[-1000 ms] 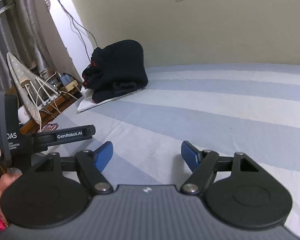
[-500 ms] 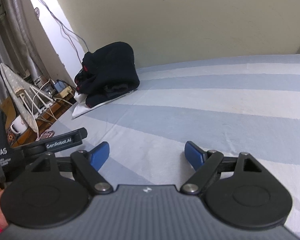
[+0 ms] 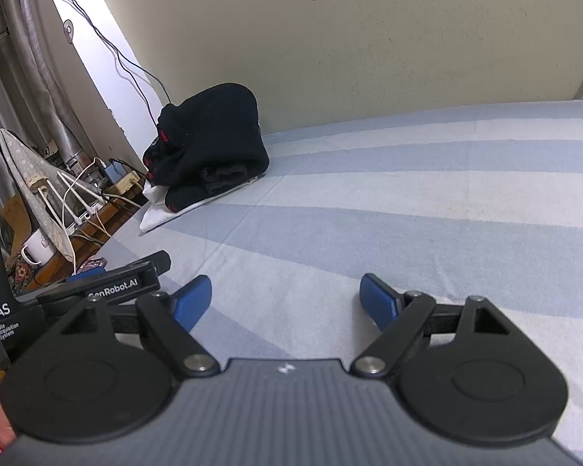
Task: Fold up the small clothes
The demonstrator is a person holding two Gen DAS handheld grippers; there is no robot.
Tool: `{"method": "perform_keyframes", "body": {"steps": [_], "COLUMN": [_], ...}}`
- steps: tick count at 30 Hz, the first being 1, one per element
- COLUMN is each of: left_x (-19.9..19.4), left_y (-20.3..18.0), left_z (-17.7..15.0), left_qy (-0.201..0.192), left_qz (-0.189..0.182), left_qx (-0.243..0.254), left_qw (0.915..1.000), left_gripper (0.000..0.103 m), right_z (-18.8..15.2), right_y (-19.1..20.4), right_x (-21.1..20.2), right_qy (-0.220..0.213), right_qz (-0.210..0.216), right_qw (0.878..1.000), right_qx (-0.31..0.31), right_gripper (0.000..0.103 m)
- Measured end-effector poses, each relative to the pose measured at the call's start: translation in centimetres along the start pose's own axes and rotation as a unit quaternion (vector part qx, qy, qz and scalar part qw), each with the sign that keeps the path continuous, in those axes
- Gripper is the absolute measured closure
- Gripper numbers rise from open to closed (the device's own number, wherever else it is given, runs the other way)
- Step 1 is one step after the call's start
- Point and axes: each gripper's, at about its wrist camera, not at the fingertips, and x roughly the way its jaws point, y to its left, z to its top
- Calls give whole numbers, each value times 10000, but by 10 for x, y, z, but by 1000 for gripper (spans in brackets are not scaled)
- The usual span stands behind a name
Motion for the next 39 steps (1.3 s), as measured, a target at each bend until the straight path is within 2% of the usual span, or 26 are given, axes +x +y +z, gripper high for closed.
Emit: {"method": "perform_keyframes", "body": {"steps": [9, 18, 39], "left_x": [-1, -3, -3], "left_y": [1, 1, 0], "left_z": [0, -1, -1], "left_qy": [-46, -90, -93], "left_qz": [8, 22, 57], "left_qx": [-47, -64, -40], "left_qw": [10000, 9999, 9999], "left_gripper": [0, 0, 0], "right_z": [0, 3, 3], "right_y": [-2, -10, -10], "right_x": [-1, -5, -5], "right_qy": [-24, -175, -174], "right_qz": [-8, -104, -100], "right_qw": [10000, 9991, 9992], "right_qx": [55, 362, 358], "right_gripper": [17, 17, 16]}}
